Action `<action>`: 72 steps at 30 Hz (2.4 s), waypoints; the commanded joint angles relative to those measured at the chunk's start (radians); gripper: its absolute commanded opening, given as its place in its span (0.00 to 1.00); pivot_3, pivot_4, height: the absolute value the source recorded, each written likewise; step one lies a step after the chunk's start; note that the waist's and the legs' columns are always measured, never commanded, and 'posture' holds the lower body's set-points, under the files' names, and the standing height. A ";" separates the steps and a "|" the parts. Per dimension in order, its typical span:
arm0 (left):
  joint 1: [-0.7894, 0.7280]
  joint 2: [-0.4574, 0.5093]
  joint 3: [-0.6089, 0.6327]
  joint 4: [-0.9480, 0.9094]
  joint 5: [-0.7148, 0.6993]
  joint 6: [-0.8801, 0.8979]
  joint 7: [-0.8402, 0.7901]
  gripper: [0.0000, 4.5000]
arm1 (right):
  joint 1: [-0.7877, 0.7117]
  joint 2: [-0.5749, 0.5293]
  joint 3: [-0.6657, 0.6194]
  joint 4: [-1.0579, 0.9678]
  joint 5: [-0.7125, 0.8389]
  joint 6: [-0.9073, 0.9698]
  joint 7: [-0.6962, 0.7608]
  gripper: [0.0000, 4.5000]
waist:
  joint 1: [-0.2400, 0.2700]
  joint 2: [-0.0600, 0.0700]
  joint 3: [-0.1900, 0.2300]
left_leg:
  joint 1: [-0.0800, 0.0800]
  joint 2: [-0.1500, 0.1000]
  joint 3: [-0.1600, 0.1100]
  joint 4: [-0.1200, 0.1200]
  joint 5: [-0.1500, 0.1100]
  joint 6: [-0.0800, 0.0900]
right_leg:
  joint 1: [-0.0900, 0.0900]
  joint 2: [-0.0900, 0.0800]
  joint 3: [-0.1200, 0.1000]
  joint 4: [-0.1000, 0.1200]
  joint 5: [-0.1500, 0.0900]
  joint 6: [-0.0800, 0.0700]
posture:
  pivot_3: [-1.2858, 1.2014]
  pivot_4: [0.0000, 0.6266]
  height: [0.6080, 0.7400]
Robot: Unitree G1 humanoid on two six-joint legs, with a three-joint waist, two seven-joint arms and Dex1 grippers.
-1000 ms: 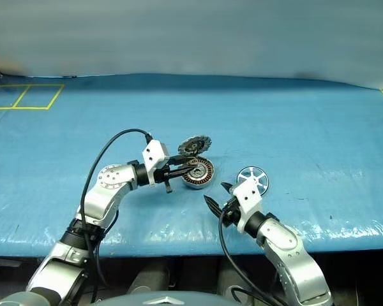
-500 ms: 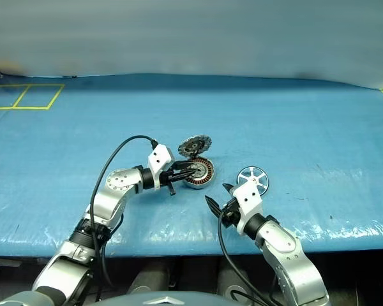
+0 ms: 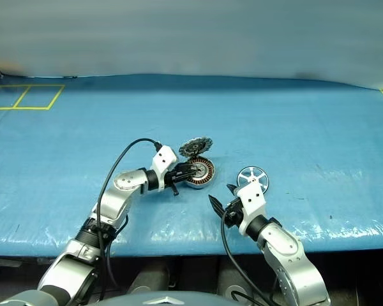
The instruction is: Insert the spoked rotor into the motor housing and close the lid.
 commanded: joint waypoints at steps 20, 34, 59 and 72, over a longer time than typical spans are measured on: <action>-0.002 -0.010 -0.033 -0.018 0.027 -0.028 -0.006 0.16 | -0.011 -0.009 0.001 -0.031 -0.009 0.001 -0.010 0.74 | 0.000 0.000 0.000 | 0.000 0.000 0.000 0.000 0.000 0.000 | 0.000 0.000 0.000 0.000 0.000 0.000 | 0.52 0.24 1.00; -0.011 -0.019 -0.036 -0.001 0.047 -0.005 0.022 0.16 | 0.005 -0.003 0.010 -0.026 -0.027 -0.007 -0.019 0.74 | 0.000 0.000 0.000 | 0.002 0.000 0.000 0.000 0.000 0.000 | 0.002 0.000 0.000 0.000 0.000 0.000 | 0.52 0.24 1.00; 0.024 -0.022 0.000 -0.057 -0.023 -0.025 -0.026 0.73 | -0.001 -0.009 0.017 -0.032 -0.045 0.008 -0.019 0.74 | -0.001 0.000 0.000 | 0.002 0.000 0.000 0.000 0.000 0.000 | 0.002 0.000 0.000 -0.001 0.000 0.000 | 0.52 0.24 1.00; 0.222 0.099 0.141 -0.361 -0.276 0.029 -0.140 0.74 | -0.089 0.009 -0.005 -0.013 0.015 -0.016 0.018 0.16 | 0.000 0.000 0.000 | 0.001 0.001 0.000 0.000 0.000 0.000 | 0.000 0.000 0.001 0.000 -0.003 -0.006 | 0.52 0.24 1.00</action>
